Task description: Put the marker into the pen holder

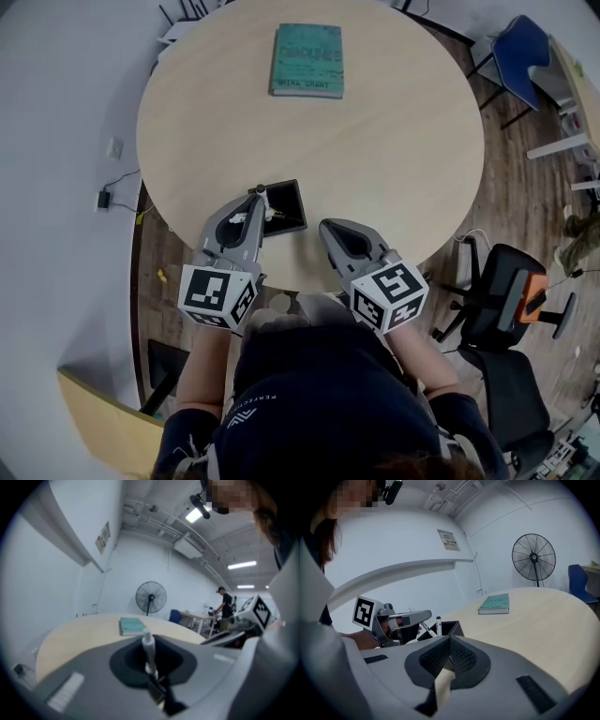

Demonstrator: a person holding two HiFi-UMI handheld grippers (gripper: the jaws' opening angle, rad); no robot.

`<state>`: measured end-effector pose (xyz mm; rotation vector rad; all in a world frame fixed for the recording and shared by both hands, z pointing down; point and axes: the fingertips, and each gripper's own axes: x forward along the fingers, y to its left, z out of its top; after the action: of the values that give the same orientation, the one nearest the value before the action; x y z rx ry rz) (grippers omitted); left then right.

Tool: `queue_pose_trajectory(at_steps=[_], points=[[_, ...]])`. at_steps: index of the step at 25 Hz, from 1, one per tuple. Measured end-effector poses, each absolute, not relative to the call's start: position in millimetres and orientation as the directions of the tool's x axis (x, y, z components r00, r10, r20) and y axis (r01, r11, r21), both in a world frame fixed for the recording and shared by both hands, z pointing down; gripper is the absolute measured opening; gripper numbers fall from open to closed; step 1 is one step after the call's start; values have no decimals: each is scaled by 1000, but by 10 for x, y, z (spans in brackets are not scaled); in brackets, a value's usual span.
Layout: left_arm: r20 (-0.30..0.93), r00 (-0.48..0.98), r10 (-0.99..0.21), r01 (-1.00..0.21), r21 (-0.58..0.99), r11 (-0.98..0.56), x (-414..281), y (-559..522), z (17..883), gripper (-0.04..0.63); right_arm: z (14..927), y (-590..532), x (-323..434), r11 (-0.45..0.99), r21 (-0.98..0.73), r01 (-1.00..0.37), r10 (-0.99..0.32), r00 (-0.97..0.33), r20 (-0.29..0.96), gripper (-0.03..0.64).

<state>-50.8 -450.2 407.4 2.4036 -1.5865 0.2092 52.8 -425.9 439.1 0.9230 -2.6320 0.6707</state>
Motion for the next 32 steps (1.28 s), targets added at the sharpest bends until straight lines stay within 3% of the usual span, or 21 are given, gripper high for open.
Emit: queue_pose_trajectory(at_steps=[5,8,32], points=[[268,372,-889,-928,124,-351,-501,-4518,4128,24,4428,-4305,531,704,-339,-624,-494,-773,399,-6],[263,369,-891,-929,138,-344,-498,-4532,4120,95,4431,-4335,519,712,-340,-615,-482,-780,400,-5],[230,346,-909,-929,220,-298,-871,-4120,3922,48,4160,-4189,459,705,-274,-654,-556,-750,359,-6]])
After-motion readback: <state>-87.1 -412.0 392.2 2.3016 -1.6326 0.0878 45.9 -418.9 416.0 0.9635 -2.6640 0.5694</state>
